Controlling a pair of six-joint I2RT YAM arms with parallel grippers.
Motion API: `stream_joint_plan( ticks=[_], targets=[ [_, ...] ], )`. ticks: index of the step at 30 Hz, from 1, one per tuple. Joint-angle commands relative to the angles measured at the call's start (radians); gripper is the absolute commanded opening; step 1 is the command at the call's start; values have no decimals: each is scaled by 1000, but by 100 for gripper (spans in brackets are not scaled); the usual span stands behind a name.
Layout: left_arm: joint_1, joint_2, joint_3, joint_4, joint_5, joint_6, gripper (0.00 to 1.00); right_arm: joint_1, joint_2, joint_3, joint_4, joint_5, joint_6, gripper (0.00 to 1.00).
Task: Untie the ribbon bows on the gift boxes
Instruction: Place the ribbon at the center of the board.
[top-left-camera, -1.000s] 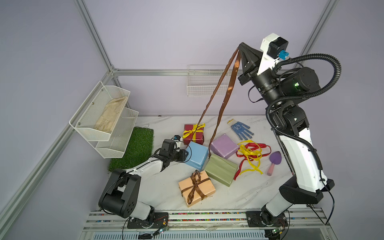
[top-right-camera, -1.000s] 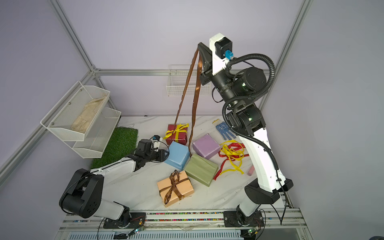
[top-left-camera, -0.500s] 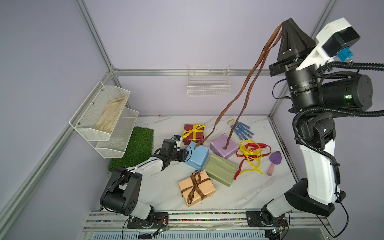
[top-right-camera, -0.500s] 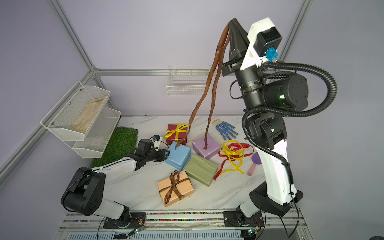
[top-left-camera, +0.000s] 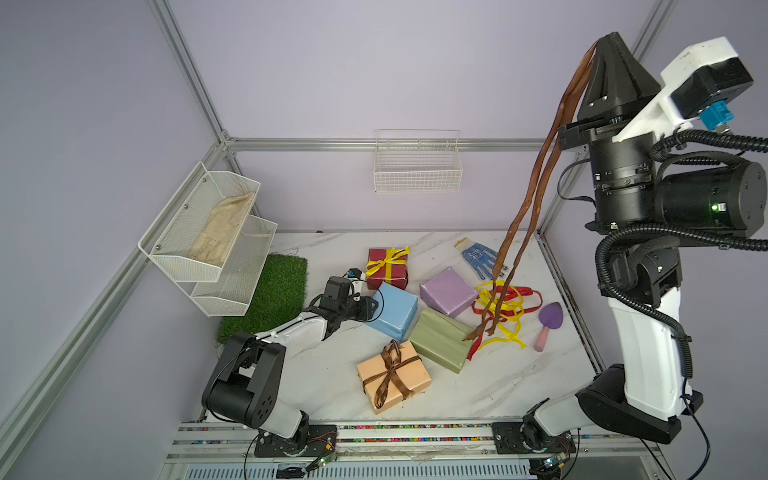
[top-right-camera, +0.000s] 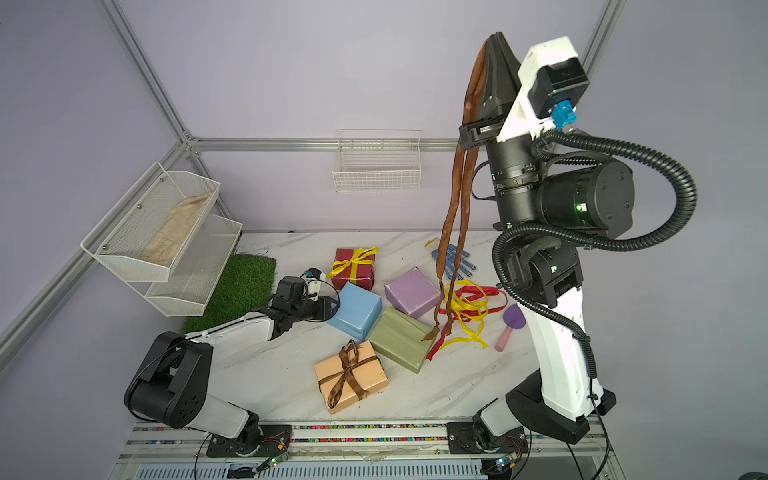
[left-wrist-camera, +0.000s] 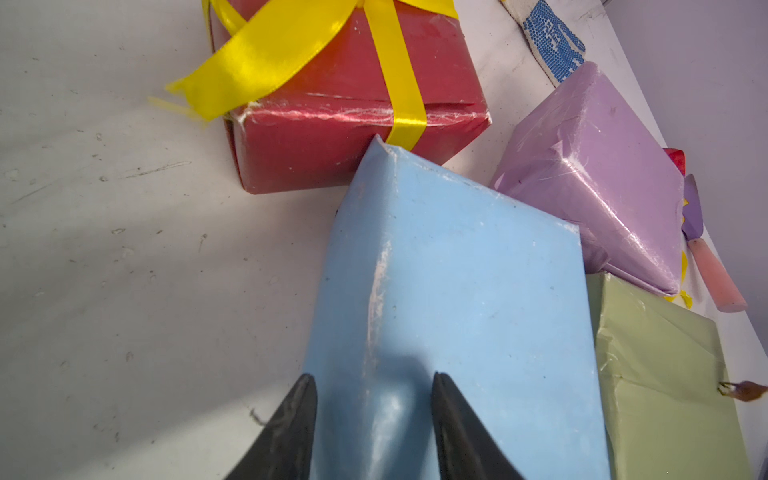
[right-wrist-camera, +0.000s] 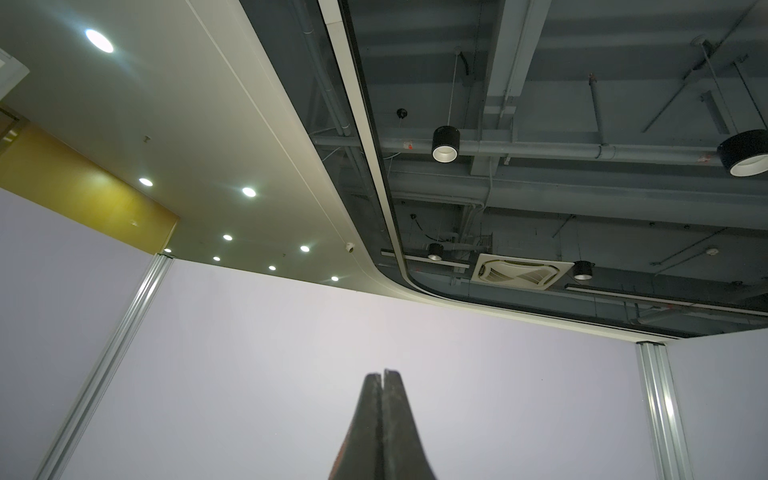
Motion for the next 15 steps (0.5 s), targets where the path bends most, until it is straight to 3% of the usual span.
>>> stream_joint_plan(
  ticks=[1,15],
  targets=[
    [11,22,19,-87,-50,9,46,-4,-20,-27,7,55,-24,0],
    [15,-72,43,-170,-76,45,49,-3,-189,-436,99,284,-85,0]
  ],
)
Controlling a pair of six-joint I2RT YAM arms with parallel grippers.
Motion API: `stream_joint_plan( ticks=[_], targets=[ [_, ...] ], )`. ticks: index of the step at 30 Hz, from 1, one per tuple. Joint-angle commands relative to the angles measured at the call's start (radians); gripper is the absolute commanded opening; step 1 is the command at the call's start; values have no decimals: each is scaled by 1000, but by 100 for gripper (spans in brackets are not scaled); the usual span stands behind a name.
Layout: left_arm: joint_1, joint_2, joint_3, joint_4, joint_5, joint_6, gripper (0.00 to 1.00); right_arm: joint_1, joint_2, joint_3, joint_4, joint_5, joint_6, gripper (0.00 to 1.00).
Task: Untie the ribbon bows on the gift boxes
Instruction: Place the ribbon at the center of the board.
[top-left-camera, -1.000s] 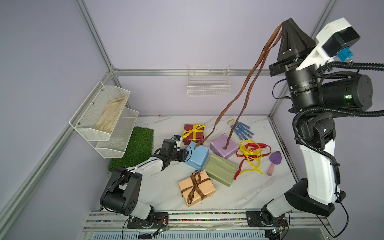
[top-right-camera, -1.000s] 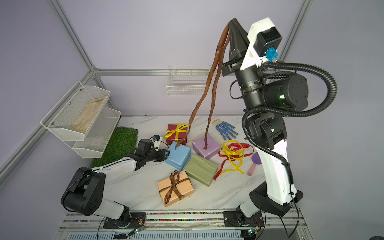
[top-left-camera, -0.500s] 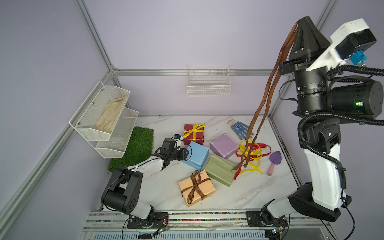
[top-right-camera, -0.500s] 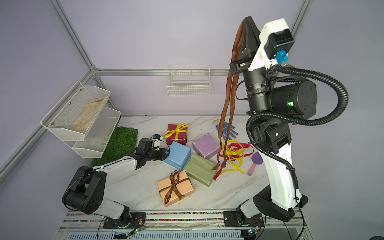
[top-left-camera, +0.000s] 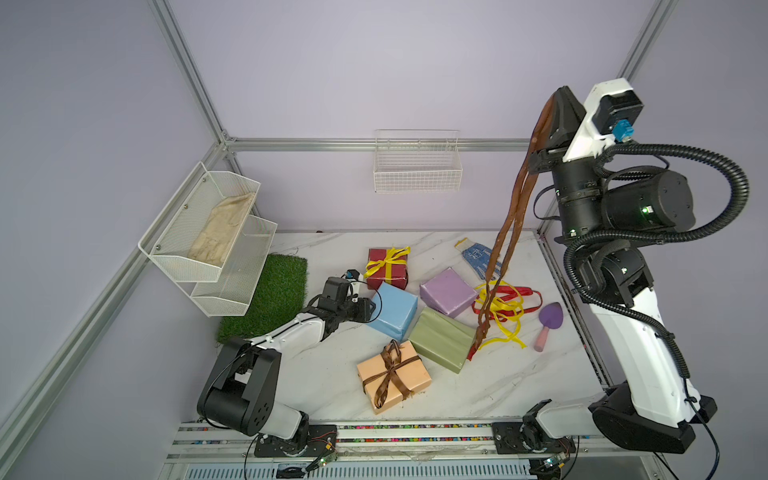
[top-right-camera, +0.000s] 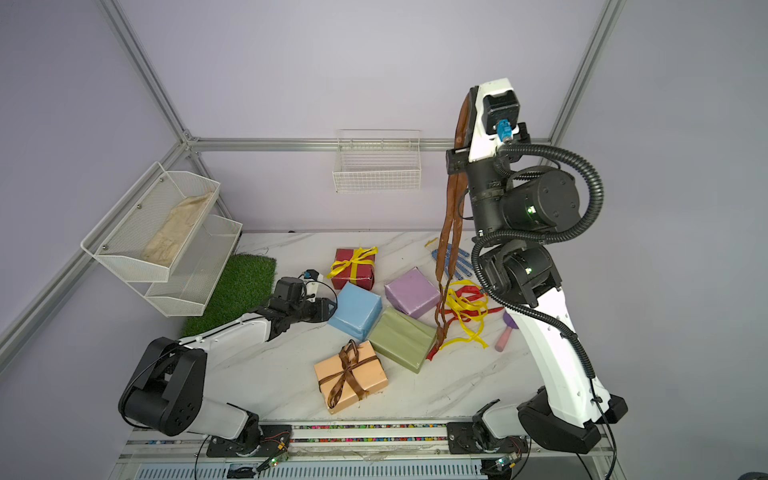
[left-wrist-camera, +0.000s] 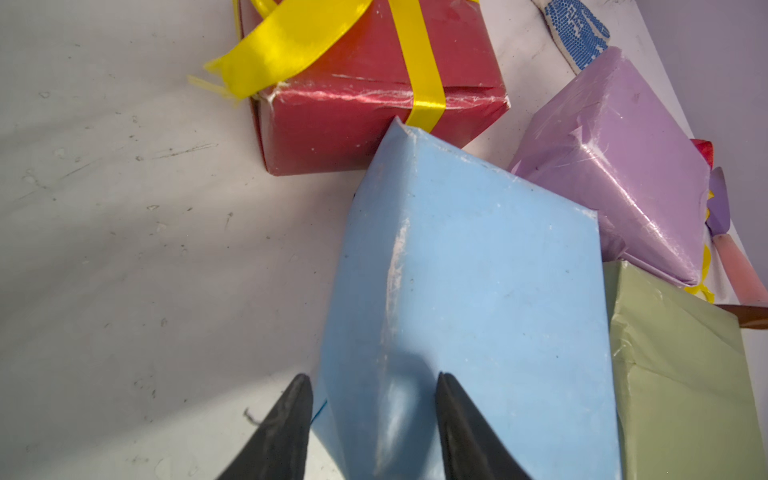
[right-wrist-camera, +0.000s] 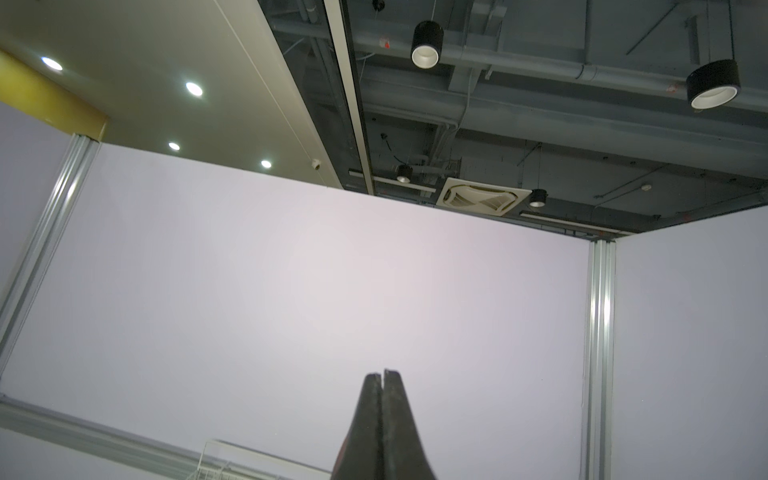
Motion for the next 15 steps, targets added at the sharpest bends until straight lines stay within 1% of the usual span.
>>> stream_joint_plan(
  ticks=[1,6,9,15],
  targets=[
    [11,-28,46,-83,-37,29,49,-4,-72,-90,75,97,-30,0],
    [11,-44,52,-103,-40,31,50,-7,-132,-246,122,197,-45,0],
    [13,-88,51,-118,-52,39,52,-13,-173,-329,150,229,-36,0],
    [13,-99,58,-133,-61,45,52,-18,-235,-393,157,264,-29,0]
  ],
)
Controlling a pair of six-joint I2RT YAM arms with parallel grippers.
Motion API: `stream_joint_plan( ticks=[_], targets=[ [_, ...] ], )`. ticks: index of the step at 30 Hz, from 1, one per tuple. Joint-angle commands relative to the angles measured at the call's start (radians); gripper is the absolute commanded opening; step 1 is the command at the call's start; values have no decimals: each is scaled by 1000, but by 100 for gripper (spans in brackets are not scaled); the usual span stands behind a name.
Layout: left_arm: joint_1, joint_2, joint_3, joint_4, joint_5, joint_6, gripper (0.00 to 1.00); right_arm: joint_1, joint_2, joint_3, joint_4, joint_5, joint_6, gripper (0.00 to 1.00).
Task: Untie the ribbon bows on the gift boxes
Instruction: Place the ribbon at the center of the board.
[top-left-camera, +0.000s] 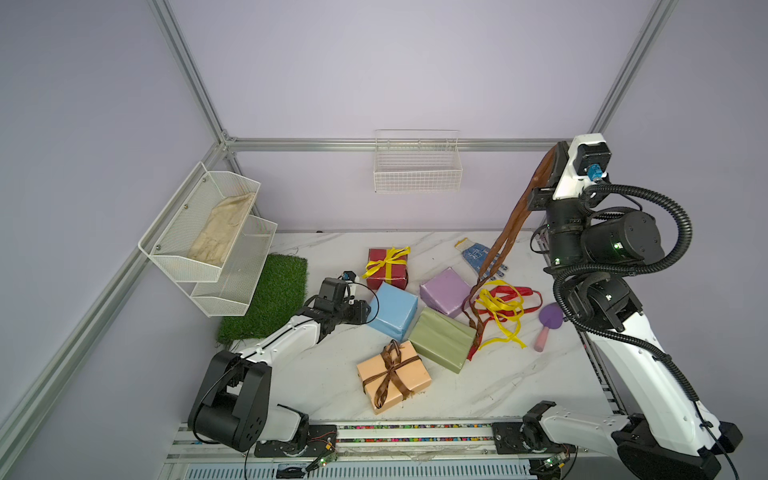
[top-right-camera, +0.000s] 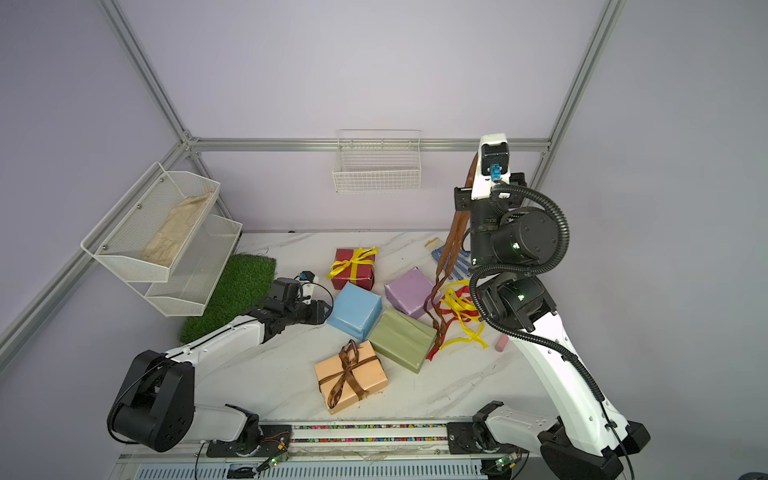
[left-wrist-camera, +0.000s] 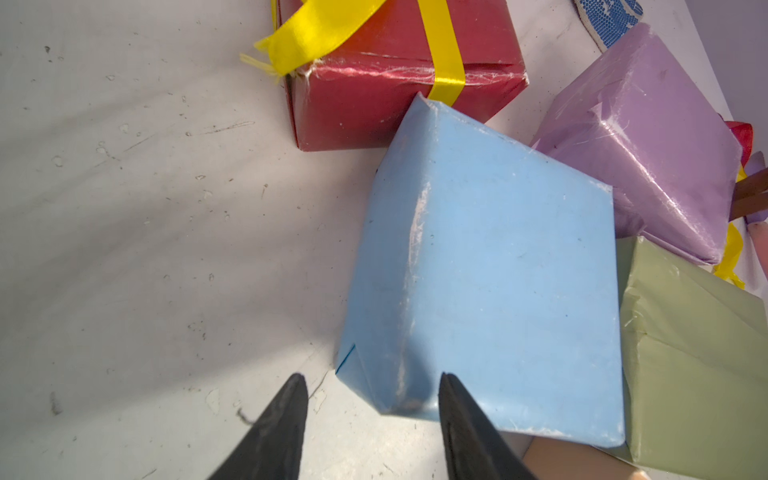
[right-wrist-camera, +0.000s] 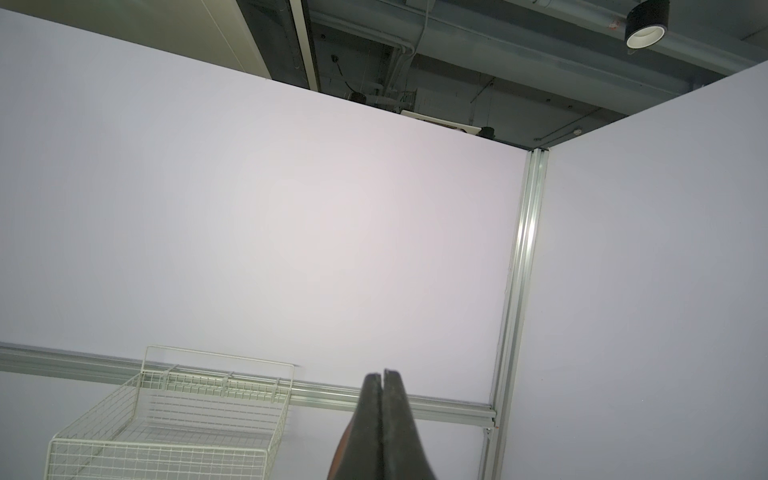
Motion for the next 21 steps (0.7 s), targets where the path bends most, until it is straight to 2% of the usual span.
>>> stream_joint_plan(
  ticks=[1,11,15,21],
  targets=[
    [12,-23,51,-10,-15,18,52,-7,-43,-12,59,59,-12,0],
    [12,-31,51,2,6,0,53,-32,-18,-101,56,166,-22,0],
    [11,-61,51,-25,-3,9,55,-107,2,-170,56,197,25,0],
    [13,-105,48,-53,-20,25,58,-243,-16,-279,37,165,170,0]
  ],
)
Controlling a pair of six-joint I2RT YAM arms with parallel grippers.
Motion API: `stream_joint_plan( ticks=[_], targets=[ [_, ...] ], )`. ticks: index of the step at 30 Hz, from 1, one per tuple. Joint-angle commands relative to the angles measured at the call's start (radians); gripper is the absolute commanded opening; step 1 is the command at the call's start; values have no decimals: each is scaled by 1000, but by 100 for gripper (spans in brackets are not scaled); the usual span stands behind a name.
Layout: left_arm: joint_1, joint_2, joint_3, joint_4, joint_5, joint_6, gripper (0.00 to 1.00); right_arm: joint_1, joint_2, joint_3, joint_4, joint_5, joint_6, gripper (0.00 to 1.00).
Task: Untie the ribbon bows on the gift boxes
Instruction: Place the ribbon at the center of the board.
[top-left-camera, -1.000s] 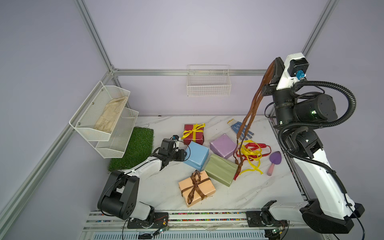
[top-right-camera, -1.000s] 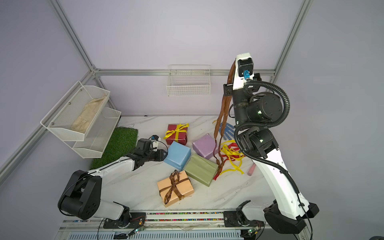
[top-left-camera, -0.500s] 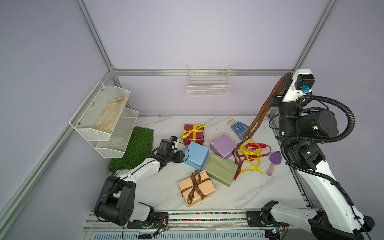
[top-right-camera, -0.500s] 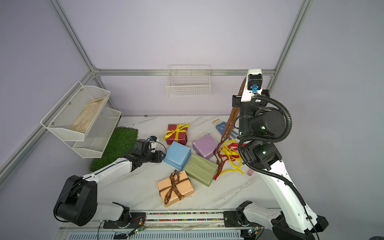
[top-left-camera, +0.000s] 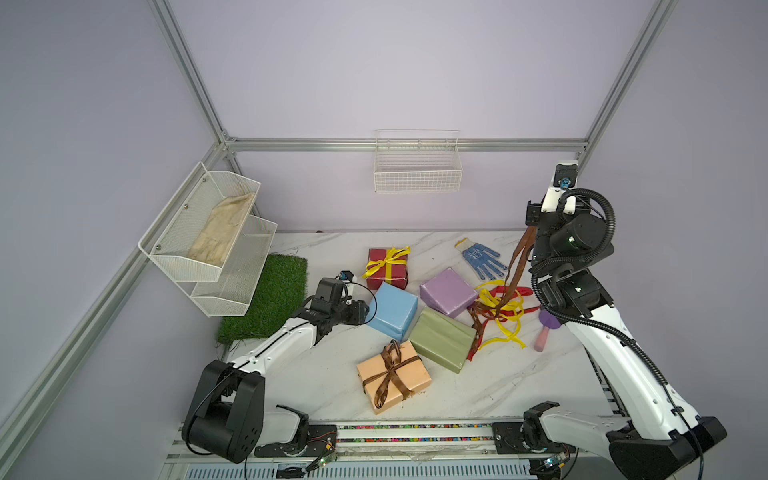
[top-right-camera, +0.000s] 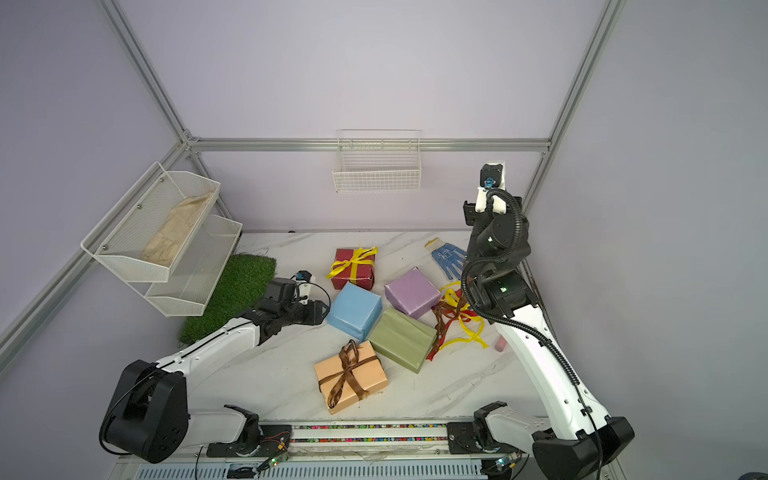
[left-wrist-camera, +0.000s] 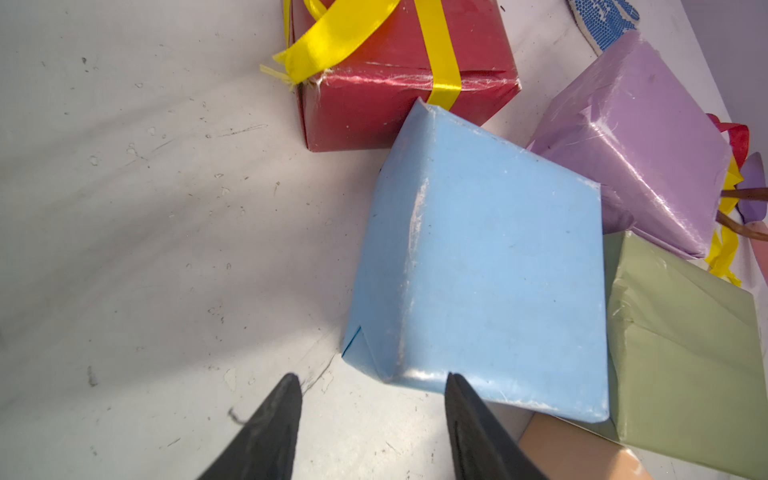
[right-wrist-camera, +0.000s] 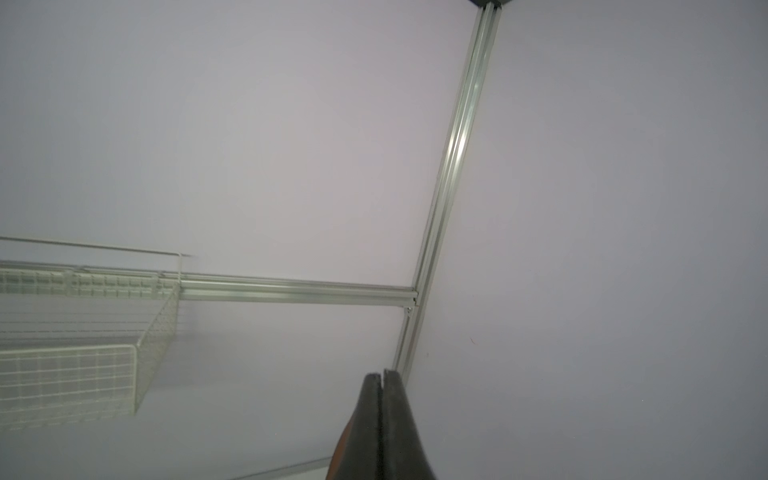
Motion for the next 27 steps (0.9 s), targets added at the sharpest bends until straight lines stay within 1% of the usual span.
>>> stream_joint_plan(
  ticks=[1,5,9,14,18,21,27],
  targets=[
    [7,-36,50,-4,-10,20,58,-51,-21,-22,-3,3,106,0],
    [7,-31,56,-5,8,9,58,-120,17,-71,-94,-56,238,0],
    [7,-19,63,-21,15,4,59,-183,95,-126,-203,-132,380,0],
    [7,-26,62,-45,10,6,60,-239,227,-172,-311,-288,534,0],
    [7,-32,67,-59,13,4,61,-258,353,-161,-393,-392,588,0],
    [7,-34,69,-69,30,-3,61,-259,420,-147,-446,-425,614,0],
    [6,-41,70,-114,49,-17,65,-280,502,-130,-511,-492,650,0]
  ],
)
